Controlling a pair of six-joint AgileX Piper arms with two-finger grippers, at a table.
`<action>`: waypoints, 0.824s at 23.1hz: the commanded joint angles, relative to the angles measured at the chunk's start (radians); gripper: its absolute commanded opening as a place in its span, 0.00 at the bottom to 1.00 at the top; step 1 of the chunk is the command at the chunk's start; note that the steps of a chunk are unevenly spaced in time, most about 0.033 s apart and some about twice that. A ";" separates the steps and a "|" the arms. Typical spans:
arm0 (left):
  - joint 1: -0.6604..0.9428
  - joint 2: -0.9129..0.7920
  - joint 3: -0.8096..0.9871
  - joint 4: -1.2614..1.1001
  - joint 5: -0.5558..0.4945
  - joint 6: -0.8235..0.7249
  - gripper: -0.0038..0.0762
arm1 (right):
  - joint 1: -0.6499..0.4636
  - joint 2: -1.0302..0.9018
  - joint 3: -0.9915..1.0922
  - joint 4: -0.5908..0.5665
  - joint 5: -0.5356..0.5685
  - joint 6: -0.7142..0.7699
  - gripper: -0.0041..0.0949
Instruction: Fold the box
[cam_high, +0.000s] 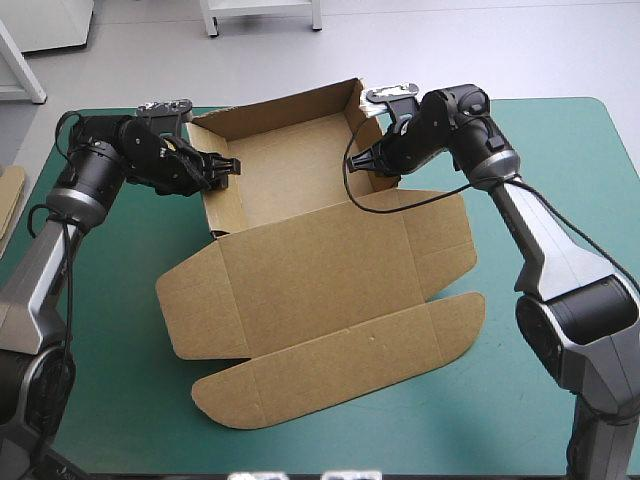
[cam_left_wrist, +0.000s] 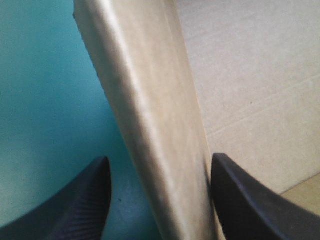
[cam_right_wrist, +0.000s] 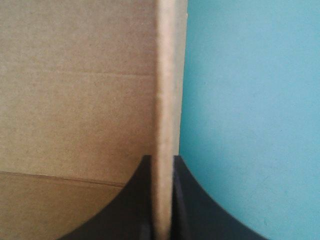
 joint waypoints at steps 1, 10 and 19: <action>-0.005 -0.043 -0.035 -0.044 -0.046 -0.013 0.45 | 0.001 -0.061 -0.038 0.010 -0.051 0.007 0.04; -0.033 -0.024 -0.035 -0.080 -0.101 -0.009 0.04 | 0.005 -0.061 -0.038 -0.066 -0.011 0.033 0.04; -0.043 0.046 -0.038 -0.033 -0.091 -0.025 0.04 | 0.005 -0.060 -0.038 -0.155 0.103 0.051 0.04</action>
